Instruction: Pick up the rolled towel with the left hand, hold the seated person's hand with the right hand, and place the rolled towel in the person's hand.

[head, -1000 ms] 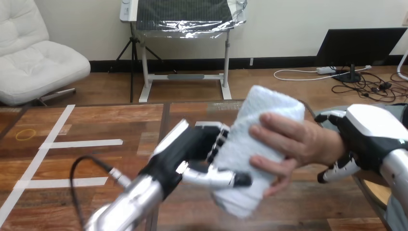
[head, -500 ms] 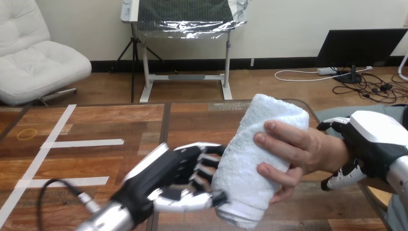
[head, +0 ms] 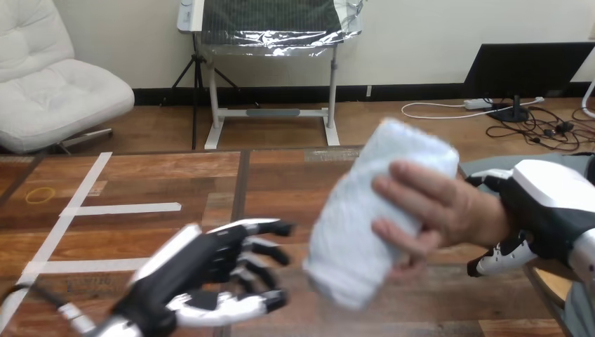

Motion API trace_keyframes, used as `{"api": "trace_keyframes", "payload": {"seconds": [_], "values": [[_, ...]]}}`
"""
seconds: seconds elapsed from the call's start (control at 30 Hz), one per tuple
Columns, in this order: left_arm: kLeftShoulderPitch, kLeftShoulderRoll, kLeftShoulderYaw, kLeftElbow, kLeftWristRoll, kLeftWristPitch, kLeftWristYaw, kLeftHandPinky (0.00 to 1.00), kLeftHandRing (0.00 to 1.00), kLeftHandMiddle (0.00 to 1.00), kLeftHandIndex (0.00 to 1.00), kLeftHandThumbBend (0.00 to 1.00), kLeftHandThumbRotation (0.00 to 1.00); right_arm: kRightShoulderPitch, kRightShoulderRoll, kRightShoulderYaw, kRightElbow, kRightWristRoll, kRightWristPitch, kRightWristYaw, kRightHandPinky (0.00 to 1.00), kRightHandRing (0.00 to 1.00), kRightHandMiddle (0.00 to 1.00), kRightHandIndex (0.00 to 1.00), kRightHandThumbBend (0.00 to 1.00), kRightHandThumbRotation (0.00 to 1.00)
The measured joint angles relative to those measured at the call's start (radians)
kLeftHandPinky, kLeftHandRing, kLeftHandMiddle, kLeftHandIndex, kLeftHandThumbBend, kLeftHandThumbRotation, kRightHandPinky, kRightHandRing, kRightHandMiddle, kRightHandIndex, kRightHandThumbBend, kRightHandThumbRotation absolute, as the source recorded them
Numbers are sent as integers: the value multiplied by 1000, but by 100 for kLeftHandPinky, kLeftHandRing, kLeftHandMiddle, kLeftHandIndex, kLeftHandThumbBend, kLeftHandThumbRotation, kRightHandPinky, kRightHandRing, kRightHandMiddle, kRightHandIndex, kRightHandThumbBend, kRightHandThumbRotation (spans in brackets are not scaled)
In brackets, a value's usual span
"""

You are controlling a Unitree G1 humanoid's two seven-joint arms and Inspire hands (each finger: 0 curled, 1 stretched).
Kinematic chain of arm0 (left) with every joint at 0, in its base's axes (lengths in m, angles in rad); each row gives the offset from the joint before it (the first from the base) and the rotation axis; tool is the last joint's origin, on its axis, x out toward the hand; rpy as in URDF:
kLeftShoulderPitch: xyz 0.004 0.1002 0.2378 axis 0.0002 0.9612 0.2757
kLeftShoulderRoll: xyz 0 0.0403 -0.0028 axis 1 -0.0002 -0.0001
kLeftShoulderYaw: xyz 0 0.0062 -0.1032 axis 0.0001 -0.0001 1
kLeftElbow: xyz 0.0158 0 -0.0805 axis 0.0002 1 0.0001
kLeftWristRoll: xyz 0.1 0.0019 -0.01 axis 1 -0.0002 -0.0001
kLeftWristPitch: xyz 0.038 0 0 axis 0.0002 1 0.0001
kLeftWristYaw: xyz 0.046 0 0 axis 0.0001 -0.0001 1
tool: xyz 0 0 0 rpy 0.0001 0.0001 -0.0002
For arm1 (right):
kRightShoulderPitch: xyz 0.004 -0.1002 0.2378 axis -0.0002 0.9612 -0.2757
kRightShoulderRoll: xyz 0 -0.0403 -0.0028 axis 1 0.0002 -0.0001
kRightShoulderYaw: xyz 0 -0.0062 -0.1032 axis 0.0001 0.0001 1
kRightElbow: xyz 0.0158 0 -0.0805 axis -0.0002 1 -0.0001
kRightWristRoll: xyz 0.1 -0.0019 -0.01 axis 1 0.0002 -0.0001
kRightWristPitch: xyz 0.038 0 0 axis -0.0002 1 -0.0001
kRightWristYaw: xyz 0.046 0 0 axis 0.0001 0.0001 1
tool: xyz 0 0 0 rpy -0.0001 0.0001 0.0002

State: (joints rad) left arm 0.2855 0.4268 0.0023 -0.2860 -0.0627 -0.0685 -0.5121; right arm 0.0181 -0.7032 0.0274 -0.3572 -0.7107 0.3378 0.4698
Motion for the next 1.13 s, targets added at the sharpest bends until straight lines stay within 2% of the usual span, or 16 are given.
{"api": "trace_keyframes", "payload": {"seconds": [0.3,0.53,0.73,0.93,1.13], "values": [[67,7,81,-1,-30,-4,15,57,67,72,79,51,1,17,0,-15,-40,8,5,3,85,94,93,86,76,0],[93,5,117,-1,-63,-13,15,60,69,73,80,49,0,31,4,-21,-76,26,24,16,86,95,93,86,76,0],[107,-1,133,-3,-45,-48,37,61,69,74,81,49,0,61,9,-32,-118,37,29,17,85,94,93,85,77,0],[114,-11,146,-4,-49,-61,56,62,70,74,82,48,0,108,24,-43,-194,33,49,17,84,93,92,85,78,0],[120,-24,154,-4,-86,-62,58,63,69,74,82,46,0,157,50,-56,-279,12,64,15,82,93,91,83,80,0]]}}
